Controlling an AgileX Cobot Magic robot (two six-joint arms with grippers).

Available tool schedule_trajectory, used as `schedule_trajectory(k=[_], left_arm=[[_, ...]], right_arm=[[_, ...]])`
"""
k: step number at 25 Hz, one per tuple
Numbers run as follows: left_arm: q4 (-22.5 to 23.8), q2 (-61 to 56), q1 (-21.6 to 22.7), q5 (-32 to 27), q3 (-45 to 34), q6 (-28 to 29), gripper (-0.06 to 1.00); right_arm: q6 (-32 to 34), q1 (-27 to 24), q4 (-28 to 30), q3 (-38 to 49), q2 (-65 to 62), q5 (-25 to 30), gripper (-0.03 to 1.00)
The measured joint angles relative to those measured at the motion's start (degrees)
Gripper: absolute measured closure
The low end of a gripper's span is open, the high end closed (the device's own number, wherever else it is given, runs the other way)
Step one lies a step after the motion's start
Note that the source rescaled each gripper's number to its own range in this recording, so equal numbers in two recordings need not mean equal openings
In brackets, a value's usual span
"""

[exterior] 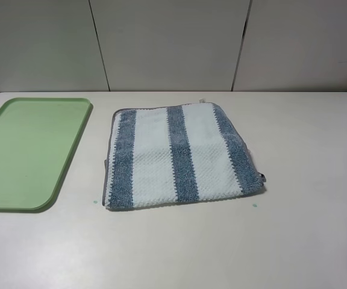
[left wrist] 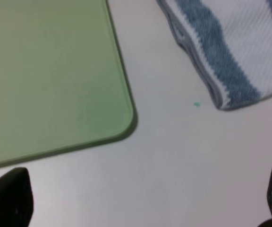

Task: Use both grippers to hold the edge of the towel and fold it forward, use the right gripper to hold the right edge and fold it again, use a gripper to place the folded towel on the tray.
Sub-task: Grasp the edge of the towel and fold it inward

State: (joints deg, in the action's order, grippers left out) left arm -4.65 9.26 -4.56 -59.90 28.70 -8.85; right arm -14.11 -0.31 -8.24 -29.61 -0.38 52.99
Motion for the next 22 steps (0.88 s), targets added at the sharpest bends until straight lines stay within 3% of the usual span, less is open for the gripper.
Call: schedule_trajectory(k=[6,11,16,22], left_arm=[[0.0,10.7,-0.7,2.5,2.8,-11.3,-0.05],[1.3,15.2,-6.8,4.0,3.8,-14.2,-0.05],[7.2,16.2,-14.4,3.7,3.8,-16.8,-0.05],[12.3,16.2,-19.6,5.5,3.8,-19.4,-0.05]], right_arm=[[-2.2,0.0,-4.2,-0.1,4.2,-0.1,-0.03],[-9.3,0.0,-9.7,-0.1,16.5,-2.2,-0.03],[-22.1,0.0,-16.4,-0.1,28.6,-5.9,-0.03],[-30.8,0.0,-21.9,-2.6,39.7,-7.4,-0.03]])
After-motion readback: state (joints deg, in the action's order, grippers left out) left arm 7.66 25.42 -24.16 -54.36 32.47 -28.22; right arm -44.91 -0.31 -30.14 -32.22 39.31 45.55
